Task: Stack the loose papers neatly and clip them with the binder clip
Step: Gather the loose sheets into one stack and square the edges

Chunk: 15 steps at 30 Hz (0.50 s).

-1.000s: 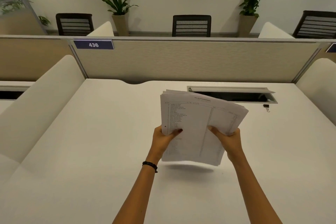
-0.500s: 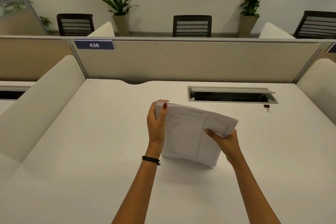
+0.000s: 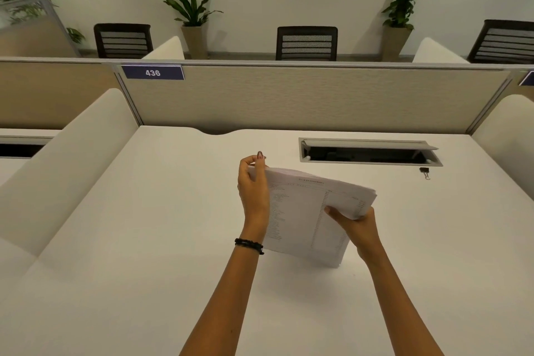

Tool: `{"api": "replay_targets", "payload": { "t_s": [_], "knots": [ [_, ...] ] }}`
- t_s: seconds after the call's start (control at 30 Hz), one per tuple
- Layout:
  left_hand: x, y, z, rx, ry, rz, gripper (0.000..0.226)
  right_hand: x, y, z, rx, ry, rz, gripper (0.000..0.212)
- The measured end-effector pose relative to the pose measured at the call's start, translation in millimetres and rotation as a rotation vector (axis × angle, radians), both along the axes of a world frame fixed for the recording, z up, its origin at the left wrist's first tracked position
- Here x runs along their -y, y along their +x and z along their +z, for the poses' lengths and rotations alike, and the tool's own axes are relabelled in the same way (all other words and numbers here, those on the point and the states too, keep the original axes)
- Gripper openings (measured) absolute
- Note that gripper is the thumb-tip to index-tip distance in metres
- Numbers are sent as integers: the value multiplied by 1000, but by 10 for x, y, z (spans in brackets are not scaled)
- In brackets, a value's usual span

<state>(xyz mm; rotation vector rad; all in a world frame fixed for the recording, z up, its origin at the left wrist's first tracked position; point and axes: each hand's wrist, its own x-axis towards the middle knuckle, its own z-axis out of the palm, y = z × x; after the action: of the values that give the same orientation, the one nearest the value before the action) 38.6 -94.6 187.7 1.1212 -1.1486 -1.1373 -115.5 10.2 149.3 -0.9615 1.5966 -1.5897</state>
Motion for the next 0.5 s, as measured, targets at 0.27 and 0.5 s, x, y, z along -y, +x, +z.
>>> {"api": "replay_targets", "payload": {
  "t_s": [0.27, 0.5],
  "knots": [
    [25, 264, -323, 80, -134, -337, 21, 0, 8, 59, 23, -35, -48, 28],
    [-20, 248, -224, 55, -104, -300, 17, 27, 4, 144, -11, -92, -82, 32]
  ]
}}
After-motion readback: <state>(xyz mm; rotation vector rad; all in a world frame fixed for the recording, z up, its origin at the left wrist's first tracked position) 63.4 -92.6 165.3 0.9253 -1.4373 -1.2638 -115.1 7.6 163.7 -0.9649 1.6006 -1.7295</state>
